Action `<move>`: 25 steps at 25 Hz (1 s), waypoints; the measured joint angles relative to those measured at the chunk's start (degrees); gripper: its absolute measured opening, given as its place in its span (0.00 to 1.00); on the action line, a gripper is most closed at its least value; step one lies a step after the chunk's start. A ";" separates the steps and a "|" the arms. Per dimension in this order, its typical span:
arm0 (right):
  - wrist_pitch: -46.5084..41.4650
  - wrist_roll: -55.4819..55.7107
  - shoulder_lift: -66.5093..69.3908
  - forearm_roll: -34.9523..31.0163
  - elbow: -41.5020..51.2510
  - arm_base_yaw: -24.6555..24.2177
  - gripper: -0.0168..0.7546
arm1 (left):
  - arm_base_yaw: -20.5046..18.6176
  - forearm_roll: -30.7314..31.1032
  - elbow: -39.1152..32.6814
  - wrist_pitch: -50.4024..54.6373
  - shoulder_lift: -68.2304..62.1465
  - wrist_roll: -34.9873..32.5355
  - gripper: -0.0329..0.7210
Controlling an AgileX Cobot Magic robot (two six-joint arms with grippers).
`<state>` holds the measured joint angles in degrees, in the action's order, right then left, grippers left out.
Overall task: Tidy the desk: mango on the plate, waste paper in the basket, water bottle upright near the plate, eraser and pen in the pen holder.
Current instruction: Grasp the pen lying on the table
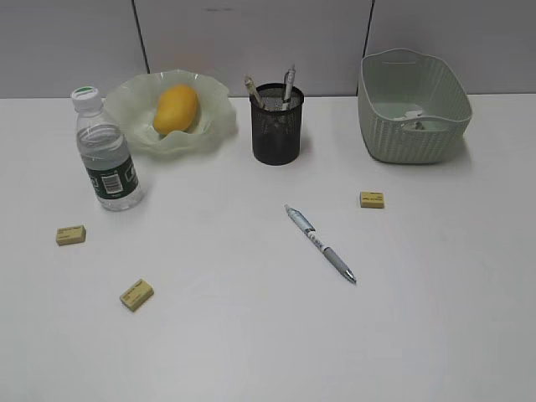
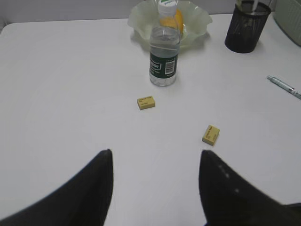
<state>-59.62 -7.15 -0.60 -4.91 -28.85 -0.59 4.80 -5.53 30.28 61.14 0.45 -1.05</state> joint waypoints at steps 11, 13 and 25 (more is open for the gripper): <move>0.00 -1.28 20.88 -1.64 -7.83 0.00 0.48 | 0.00 0.68 0.00 0.00 0.00 0.00 0.60; 0.00 -1.28 27.13 -1.65 -10.58 0.00 0.48 | 0.00 0.70 0.00 0.00 0.00 0.00 0.60; -2.63 -2.86 62.72 -1.54 -31.66 1.16 0.48 | 0.00 1.14 0.00 0.00 0.00 0.00 0.55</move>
<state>-62.25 -10.01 62.12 -6.45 -60.51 0.57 4.80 -4.39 30.28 61.14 0.45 -1.05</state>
